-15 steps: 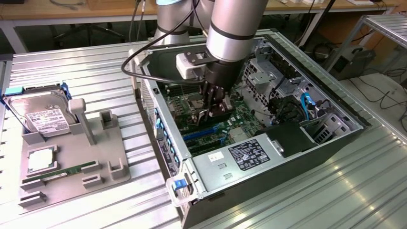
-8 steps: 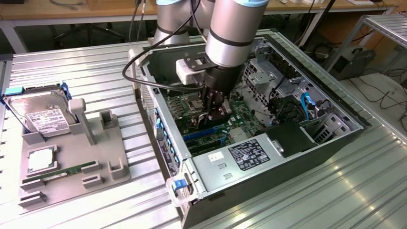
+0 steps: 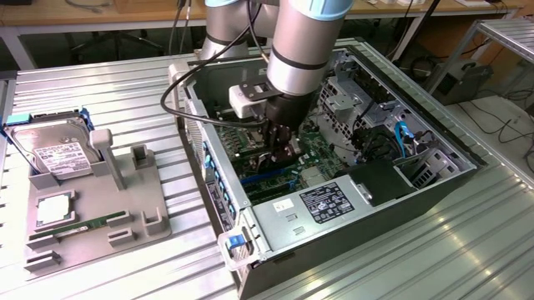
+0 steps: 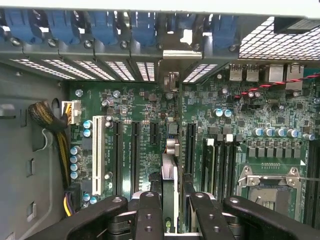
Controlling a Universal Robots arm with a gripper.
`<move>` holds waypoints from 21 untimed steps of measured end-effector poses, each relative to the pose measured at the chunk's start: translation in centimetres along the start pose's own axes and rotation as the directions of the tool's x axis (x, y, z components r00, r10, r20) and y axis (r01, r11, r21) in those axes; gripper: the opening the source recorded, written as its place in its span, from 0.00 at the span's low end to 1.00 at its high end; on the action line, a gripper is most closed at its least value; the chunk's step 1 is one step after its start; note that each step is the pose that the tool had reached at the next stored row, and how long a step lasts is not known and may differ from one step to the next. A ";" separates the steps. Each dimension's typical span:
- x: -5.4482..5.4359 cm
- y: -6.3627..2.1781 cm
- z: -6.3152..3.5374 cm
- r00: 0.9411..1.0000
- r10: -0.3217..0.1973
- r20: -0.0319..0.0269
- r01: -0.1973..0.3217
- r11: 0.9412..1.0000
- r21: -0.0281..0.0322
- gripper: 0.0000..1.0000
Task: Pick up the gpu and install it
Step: 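Insert the gpu into the slot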
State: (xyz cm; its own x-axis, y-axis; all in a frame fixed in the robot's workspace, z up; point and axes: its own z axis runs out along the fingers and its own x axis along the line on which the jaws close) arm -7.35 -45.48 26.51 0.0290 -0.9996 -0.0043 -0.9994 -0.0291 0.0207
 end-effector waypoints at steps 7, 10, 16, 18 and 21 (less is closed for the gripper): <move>-0.1 0.07 0.24 1.000 0.000 0.000 0.000 1.000 0.000 0.26; -0.2 0.08 0.36 1.000 0.006 0.000 -0.006 1.000 0.000 0.26; -0.2 0.16 0.44 1.000 0.023 -0.002 -0.023 1.000 -0.001 0.26; -0.2 0.16 0.45 1.000 0.023 -0.004 -0.023 1.000 -0.003 0.26; -0.2 0.15 0.44 1.000 0.023 -0.007 -0.023 1.000 -0.013 0.26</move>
State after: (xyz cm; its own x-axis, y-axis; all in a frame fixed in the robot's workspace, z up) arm -7.52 -45.32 26.07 0.0064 -1.0000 0.0027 -0.9994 -0.0063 0.0338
